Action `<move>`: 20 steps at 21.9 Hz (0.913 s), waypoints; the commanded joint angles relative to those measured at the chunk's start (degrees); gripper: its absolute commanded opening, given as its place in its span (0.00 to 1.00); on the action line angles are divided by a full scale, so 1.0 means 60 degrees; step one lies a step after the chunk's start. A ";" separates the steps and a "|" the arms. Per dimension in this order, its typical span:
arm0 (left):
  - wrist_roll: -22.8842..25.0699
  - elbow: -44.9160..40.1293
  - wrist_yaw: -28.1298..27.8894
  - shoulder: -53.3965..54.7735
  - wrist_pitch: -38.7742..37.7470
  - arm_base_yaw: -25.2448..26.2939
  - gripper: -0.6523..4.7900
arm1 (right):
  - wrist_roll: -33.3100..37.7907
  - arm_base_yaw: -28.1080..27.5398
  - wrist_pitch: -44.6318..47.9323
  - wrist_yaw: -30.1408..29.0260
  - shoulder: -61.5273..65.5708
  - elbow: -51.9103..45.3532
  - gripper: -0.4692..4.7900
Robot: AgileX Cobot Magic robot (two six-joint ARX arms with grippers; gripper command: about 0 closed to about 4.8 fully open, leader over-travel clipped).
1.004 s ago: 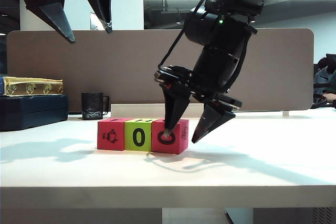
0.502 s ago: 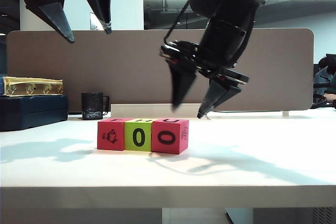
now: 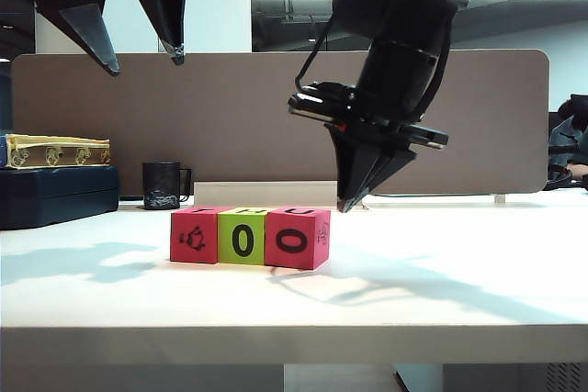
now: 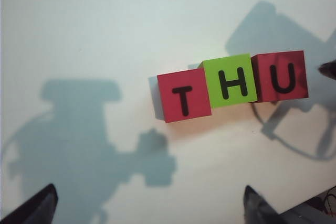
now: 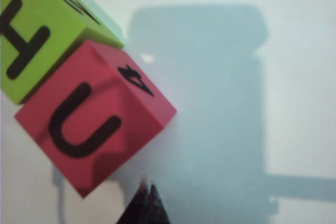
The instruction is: Select the appropriate blocks from the scattered letter blocks on the table and arrange them in a row to spell out "THU".
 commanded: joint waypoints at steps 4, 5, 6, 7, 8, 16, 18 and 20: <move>0.0000 0.0011 0.0000 -0.0069 -0.0007 -0.0015 1.00 | 0.0007 0.0018 0.0674 -0.0069 0.0291 0.0036 0.09; 0.0000 0.0011 0.0000 -0.0069 -0.0007 -0.0015 1.00 | 0.0007 0.0018 0.0747 -0.0073 0.0299 0.0036 0.09; 0.0000 0.0011 0.0000 -0.0069 -0.0007 -0.0015 1.00 | 0.0007 0.0018 0.0823 -0.0073 0.0302 0.0036 0.09; 0.0000 0.0011 0.0004 -0.0069 -0.0004 -0.0015 1.00 | 0.0011 0.0018 0.0889 -0.0073 0.0302 0.0036 0.09; 0.0000 0.0011 0.0004 -0.0069 0.0000 -0.0015 1.00 | 0.0011 0.0018 0.0943 -0.0073 0.0310 0.0036 0.09; 0.0000 0.0011 0.0069 -0.0091 -0.0011 -0.0018 1.00 | 0.0051 0.0018 0.1421 -0.0579 0.0648 0.0040 0.09; 0.0000 0.0011 0.0069 -0.0117 -0.0015 -0.0018 1.00 | 0.0055 0.0029 0.1719 -0.0576 0.0747 0.0044 0.09; 0.0000 0.0011 0.0066 -0.0127 -0.0011 -0.0018 1.00 | 0.0080 0.0025 0.1891 -0.0576 0.0747 0.0044 0.09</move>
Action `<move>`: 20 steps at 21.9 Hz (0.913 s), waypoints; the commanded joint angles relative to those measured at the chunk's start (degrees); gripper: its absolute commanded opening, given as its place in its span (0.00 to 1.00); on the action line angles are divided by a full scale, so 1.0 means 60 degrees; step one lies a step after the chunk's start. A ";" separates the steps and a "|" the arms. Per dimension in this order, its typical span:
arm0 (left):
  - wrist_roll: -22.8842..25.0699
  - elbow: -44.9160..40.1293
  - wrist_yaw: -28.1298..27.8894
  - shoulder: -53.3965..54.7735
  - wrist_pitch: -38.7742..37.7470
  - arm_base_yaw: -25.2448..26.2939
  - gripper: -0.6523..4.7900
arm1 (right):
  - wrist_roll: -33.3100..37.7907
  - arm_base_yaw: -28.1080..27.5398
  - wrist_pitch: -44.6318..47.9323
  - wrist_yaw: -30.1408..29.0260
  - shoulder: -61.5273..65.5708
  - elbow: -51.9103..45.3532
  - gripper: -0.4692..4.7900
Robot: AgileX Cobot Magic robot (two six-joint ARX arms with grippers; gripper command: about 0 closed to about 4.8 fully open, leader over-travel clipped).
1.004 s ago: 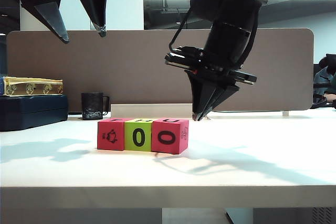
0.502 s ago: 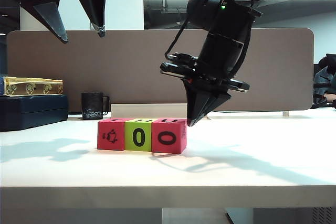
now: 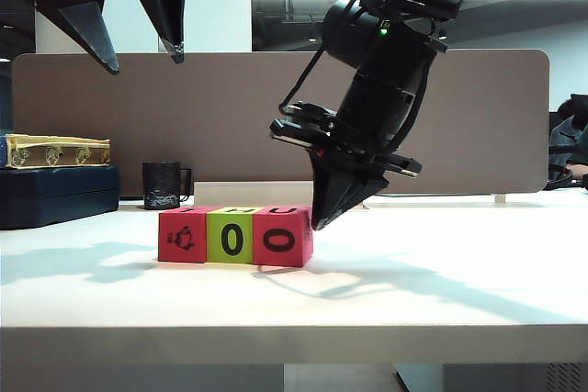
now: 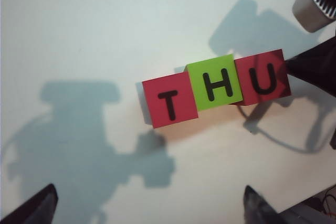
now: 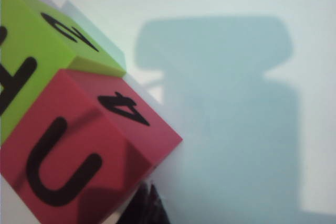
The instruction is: Select the appropriate blocks from the scattered letter blocks on the table and arrange them in a row to spell out "THU".
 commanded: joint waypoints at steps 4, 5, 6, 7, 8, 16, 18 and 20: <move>0.0000 0.0011 0.0040 -0.0076 -0.0015 -0.0018 1.00 | 0.0084 0.0018 0.0852 -0.0182 -0.0015 0.0051 0.09; 0.0000 0.0011 0.0040 -0.0076 -0.0015 -0.0018 1.00 | 0.0084 0.0018 0.0969 -0.0313 -0.0015 0.0051 0.09; 0.0000 0.0011 0.0040 -0.0076 -0.0015 -0.0018 1.00 | 0.0087 0.0018 0.1053 -0.0375 -0.0015 0.0051 0.09; 0.0000 0.0011 0.0040 -0.0076 -0.0015 -0.0018 1.00 | 0.0138 0.0018 0.1140 -0.0426 -0.0015 0.0055 0.09; 0.0000 0.0011 0.0040 -0.0076 -0.0015 -0.0018 1.00 | 0.0240 0.0018 0.1242 -0.0430 -0.0015 0.0055 0.09; 0.0000 0.0011 0.0040 -0.0076 -0.0051 -0.0018 1.00 | 0.0328 0.0018 0.1457 -0.0561 0.0007 0.0051 0.09; 0.0000 0.0011 0.0036 -0.0076 -0.0047 -0.0018 1.00 | 0.0328 0.0018 0.1392 -0.0109 0.0000 0.0051 0.09; -0.0004 0.0007 0.0036 -0.0076 -0.0047 -0.0018 1.00 | 0.0332 0.0018 0.1388 0.0521 -0.0029 0.0051 0.09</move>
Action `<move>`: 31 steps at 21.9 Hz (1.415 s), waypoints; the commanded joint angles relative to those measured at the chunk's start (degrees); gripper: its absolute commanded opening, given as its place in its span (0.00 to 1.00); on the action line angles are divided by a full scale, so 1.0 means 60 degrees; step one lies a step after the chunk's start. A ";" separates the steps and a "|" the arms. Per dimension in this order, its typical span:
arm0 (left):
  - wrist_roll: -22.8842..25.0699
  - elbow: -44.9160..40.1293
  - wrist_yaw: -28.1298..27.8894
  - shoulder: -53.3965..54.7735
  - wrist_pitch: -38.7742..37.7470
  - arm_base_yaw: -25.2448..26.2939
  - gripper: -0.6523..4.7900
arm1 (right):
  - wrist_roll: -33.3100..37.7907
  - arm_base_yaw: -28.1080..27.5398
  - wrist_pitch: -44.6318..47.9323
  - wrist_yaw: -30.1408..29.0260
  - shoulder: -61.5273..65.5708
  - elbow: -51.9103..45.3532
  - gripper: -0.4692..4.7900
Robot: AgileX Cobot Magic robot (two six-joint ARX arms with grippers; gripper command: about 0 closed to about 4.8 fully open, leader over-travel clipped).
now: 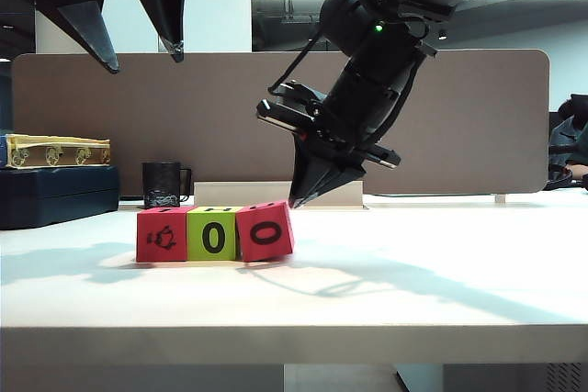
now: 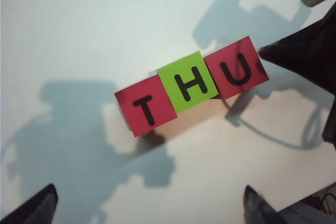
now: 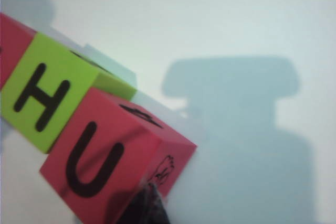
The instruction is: Select the appropriate blocks from the scattered letter blocks on the table and arrange them in a row to spell out "THU".
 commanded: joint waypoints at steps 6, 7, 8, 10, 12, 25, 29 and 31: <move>-0.0011 0.0007 0.0040 -0.0066 -0.0051 -0.0004 1.00 | 0.0025 0.0018 -0.0233 0.0761 -0.0091 0.0044 0.09; -0.0007 0.0007 0.0040 -0.0066 -0.0051 -0.0004 1.00 | 0.0029 0.0022 -0.0262 0.0659 -0.0091 0.0044 0.09; -0.0007 0.0007 0.0040 -0.0066 -0.0051 -0.0004 1.00 | 0.0029 0.0029 -0.0266 0.0568 -0.0091 0.0044 0.09; -0.0007 0.0007 0.0040 -0.0066 -0.0051 -0.0004 1.00 | 0.0036 0.0044 -0.0270 0.0576 -0.0091 0.0044 0.09; -0.0004 0.0007 0.0040 -0.0066 -0.0051 -0.0004 1.00 | 0.0084 0.0044 -0.0310 0.0568 -0.0091 0.0044 0.09; 0.0000 0.0007 0.0036 -0.0069 -0.0095 -0.0007 1.00 | 0.0175 0.0324 -0.0047 -0.0182 0.0288 0.0051 0.09; 0.0000 0.0007 0.0036 -0.0069 -0.0171 -0.0004 1.00 | 0.0171 0.0332 -0.0051 0.0200 0.0313 0.0051 0.09; 0.0000 0.0007 0.0036 -0.0069 -0.0164 -0.0007 1.00 | 0.0168 0.0324 -0.0131 0.0481 0.0273 0.0055 0.09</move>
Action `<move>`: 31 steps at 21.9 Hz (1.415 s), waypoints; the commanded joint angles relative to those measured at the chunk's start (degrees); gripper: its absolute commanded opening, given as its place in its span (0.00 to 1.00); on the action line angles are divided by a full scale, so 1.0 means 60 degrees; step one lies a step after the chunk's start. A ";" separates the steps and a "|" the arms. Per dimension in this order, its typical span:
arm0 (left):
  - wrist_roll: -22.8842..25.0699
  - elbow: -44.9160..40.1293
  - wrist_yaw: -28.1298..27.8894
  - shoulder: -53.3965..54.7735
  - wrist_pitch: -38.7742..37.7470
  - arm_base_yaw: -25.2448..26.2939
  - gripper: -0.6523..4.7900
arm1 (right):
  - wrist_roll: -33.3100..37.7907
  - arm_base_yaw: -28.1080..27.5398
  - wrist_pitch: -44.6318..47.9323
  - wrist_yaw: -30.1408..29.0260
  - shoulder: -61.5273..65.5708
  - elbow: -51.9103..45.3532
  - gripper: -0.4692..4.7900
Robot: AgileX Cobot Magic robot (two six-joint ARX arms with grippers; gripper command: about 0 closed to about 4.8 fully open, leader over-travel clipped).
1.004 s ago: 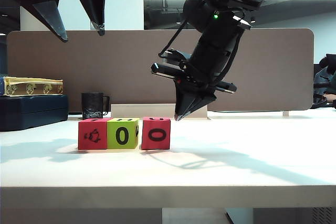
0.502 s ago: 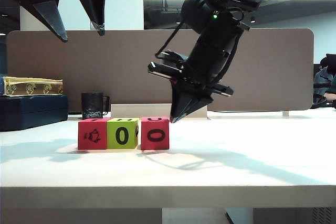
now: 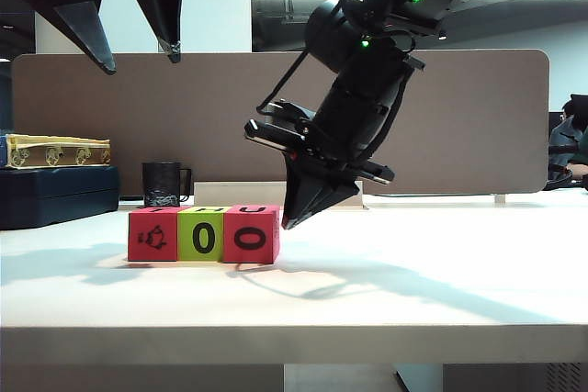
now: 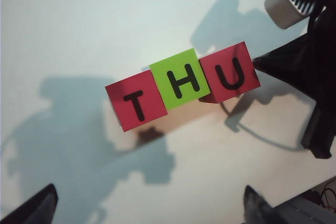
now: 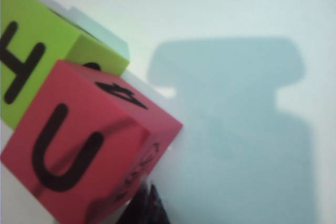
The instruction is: Select the appropriate blocks from the scattered letter blocks on the table and arrange them in a row to spell out "THU".
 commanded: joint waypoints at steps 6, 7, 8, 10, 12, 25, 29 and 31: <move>0.0036 0.0004 0.0004 -0.0146 0.0127 -0.0004 1.00 | -0.0430 0.0018 -0.0495 0.1089 -0.0572 0.0055 0.09; 0.0051 0.0004 0.0004 -0.0200 0.0160 -0.0004 1.00 | -0.0514 0.0018 -0.0506 0.1122 -0.0747 0.0055 0.09; 0.0157 0.0004 0.0004 -0.0306 0.0200 -0.0004 1.00 | -0.0590 0.0018 -0.0583 0.1122 -0.1096 0.0055 0.09; 0.0197 -0.0015 0.0004 -0.0561 0.0208 -0.0004 1.00 | -0.0692 0.0022 -0.0933 0.1122 -0.1756 0.0055 0.09; 0.0277 -0.0178 0.0004 -0.0896 0.0321 -0.0004 1.00 | -0.0838 0.0098 -0.1326 0.1118 -0.2375 0.0047 0.09; -0.0284 -0.5023 0.0000 -0.4462 0.2721 -0.0011 0.96 | -0.0831 0.2157 -0.1723 0.1162 -0.3322 -0.0860 0.09; -0.0678 -0.6553 -0.0168 -0.6918 0.3355 -0.0011 0.83 | -0.0648 0.2772 -0.1974 0.1741 -0.3989 -0.0914 0.09; -0.0863 -0.6870 -0.0262 -0.7843 0.3355 -0.0011 0.83 | -0.0656 0.2827 -0.2178 0.2178 -0.4408 -0.1035 0.09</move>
